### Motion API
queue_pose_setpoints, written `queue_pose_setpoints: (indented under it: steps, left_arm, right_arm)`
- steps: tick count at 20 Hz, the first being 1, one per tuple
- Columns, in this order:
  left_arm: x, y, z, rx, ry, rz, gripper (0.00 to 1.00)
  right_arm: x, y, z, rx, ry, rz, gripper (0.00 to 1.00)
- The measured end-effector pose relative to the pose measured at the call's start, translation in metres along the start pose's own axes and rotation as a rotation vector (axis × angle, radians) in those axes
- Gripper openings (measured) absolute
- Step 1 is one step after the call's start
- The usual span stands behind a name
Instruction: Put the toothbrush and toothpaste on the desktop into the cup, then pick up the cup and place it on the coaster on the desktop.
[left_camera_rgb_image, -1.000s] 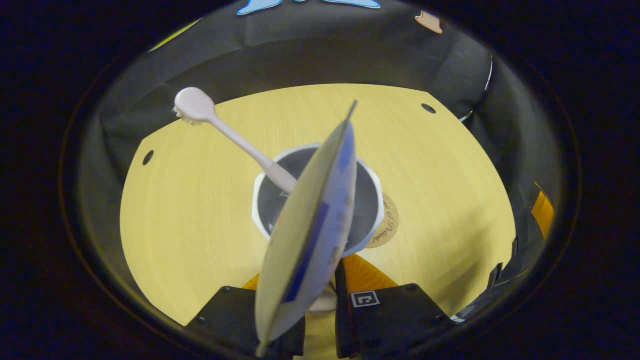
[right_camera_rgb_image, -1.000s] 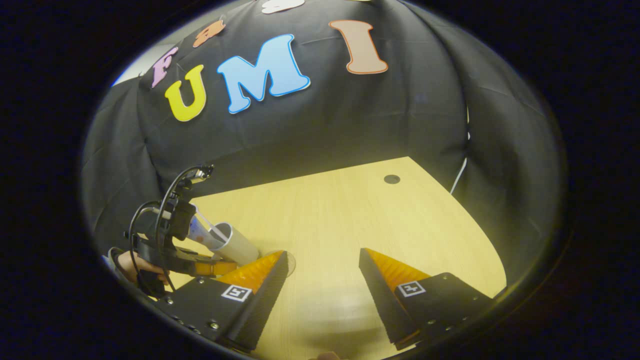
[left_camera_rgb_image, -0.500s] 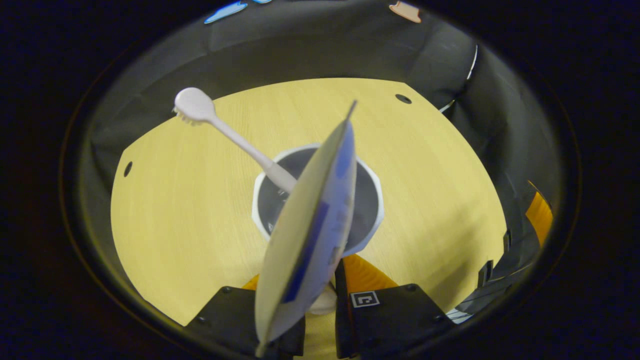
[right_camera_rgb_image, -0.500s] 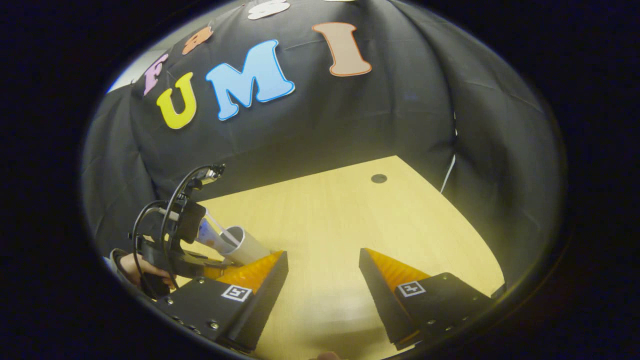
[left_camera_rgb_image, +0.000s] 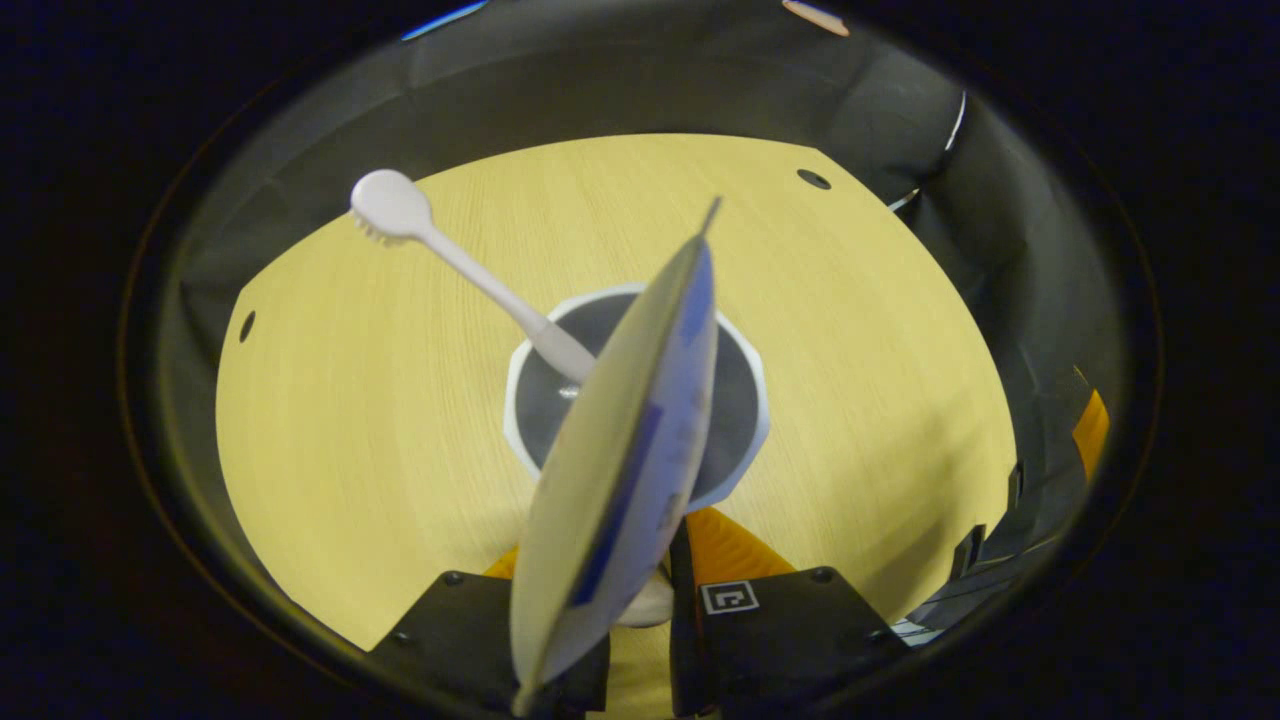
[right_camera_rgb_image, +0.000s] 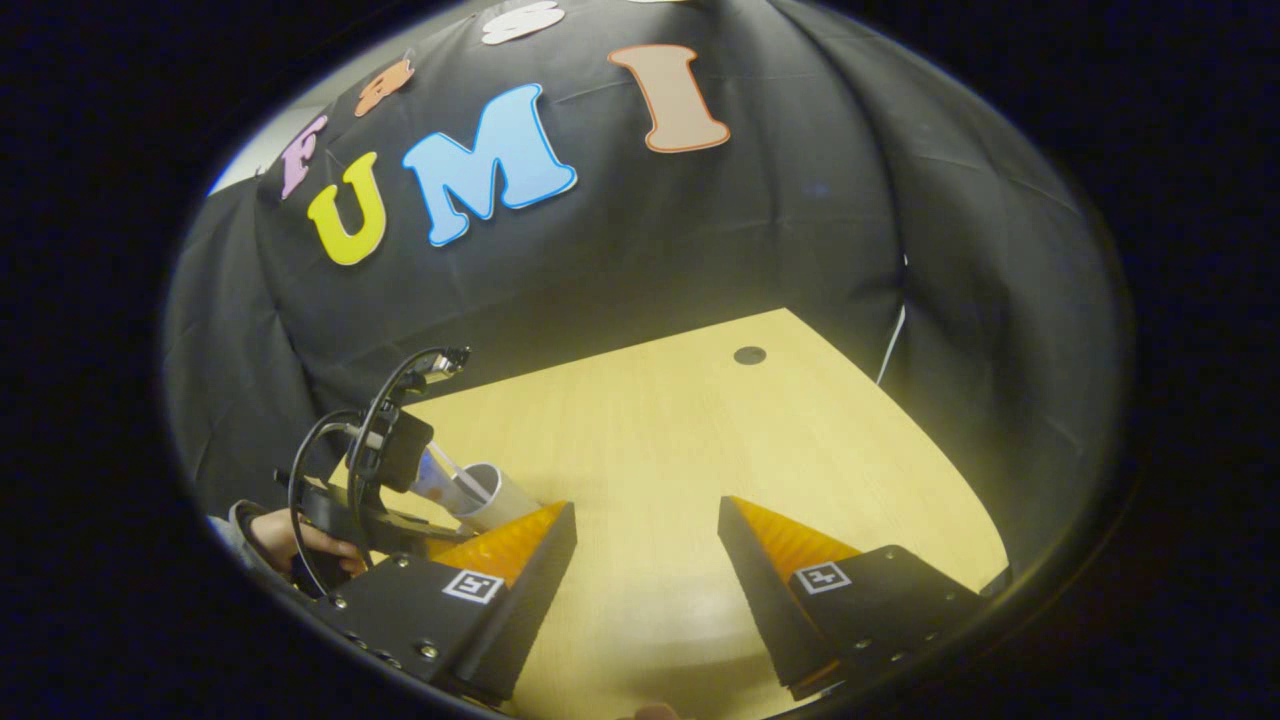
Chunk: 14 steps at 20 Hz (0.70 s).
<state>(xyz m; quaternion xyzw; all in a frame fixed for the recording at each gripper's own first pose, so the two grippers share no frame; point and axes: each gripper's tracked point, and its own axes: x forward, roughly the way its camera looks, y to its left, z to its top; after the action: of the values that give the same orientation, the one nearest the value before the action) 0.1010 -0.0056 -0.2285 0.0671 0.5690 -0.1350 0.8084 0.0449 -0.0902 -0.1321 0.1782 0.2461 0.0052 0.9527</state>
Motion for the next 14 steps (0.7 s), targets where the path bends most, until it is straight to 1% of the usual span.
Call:
queue_pose_setpoints:
  steps: [5, 9, 10, 13, 14]
  left_arm:
    - [0.003, -0.004, 0.0, 0.012, 0.008, 0.012, 0.34]
    - [-0.002, -0.002, -0.001, -0.021, -0.004, 0.004, 0.36]
    - [-0.006, -0.007, -0.006, -0.038, -0.006, -0.02, 0.42]
    - [-0.02, -0.018, -0.013, -0.064, -0.038, -0.032, 0.67]
    - [-0.025, -0.021, -0.014, -0.072, -0.053, -0.033, 0.84]
  right_arm:
    - [0.002, 0.0, -0.002, 0.003, 0.007, 0.012, 0.9]
    - [0.0, -0.001, -0.001, -0.001, 0.004, 0.018, 0.9]
    - [0.0, -0.001, 0.001, -0.005, 0.001, 0.023, 0.9]
    - [-0.004, 0.003, 0.006, -0.029, -0.013, 0.042, 0.9]
    - [-0.005, 0.004, 0.009, -0.044, -0.02, 0.049, 0.9]
